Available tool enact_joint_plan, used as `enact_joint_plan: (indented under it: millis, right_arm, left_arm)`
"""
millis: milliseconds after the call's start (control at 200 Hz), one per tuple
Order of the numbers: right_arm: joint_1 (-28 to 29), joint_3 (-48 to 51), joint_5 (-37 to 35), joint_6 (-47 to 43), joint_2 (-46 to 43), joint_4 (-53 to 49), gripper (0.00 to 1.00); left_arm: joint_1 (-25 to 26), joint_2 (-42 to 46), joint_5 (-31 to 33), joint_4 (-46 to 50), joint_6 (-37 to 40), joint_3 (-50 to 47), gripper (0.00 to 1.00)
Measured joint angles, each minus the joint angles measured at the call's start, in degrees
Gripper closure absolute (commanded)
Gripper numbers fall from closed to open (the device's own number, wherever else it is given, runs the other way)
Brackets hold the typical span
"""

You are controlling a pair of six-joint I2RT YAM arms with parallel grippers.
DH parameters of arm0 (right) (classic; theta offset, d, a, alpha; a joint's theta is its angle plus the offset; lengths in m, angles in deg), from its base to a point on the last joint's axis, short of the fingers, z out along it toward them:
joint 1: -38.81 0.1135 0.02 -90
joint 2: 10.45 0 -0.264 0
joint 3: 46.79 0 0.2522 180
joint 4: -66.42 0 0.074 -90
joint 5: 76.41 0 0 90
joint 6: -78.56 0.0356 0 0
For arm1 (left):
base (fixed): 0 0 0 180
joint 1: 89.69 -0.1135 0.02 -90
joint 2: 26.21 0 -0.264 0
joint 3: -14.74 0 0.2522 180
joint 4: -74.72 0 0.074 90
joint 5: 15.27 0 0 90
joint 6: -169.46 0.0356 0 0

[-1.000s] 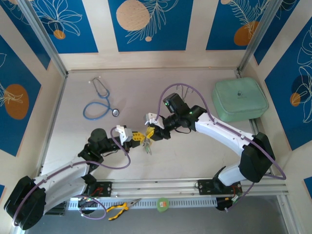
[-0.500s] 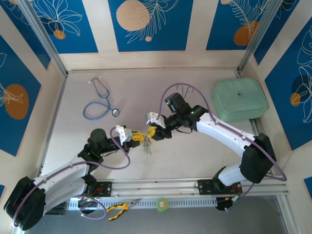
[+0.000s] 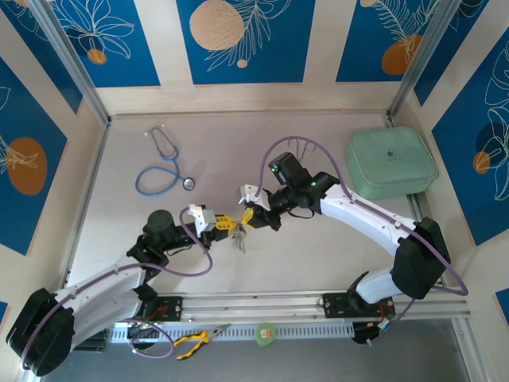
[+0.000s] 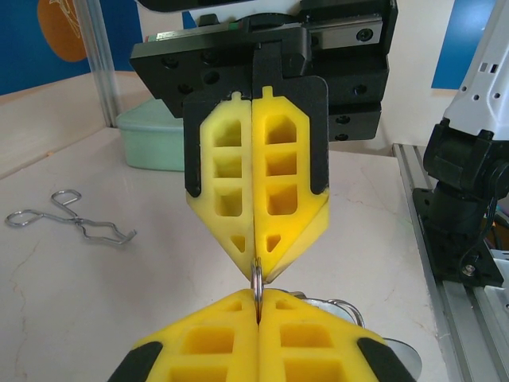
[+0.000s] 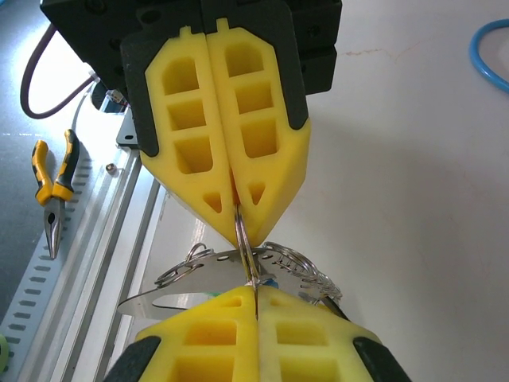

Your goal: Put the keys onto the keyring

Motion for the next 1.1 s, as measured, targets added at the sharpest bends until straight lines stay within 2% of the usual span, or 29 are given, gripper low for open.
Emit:
enact_joint_plan:
  millis: [190, 560, 955, 1095]
  right_arm:
    - [0.31, 0.00, 0.02, 0.00, 1.49, 0.00, 0.94]
    - [-0.20, 2.12, 1.11, 0.68, 0.33, 2.43, 0.77]
    - [-0.26, 3.34, 3.17, 1.11, -1.62, 5.40, 0.78]
    - [0.02, 3.32, 3.19, 1.18, -1.11, 5.95, 0.85]
  left_arm:
    - [0.00, -0.15, 0.00, -0.02, 0.02, 0.00, 1.00]
    - [0.00, -1.03, -0.92, -0.61, 0.04, 0.00, 1.00]
    - [0.00, -1.44, -1.49, -0.63, 0.04, 0.00, 1.00]
    - [0.00, -1.44, -1.49, -0.63, 0.04, 0.00, 1.00]
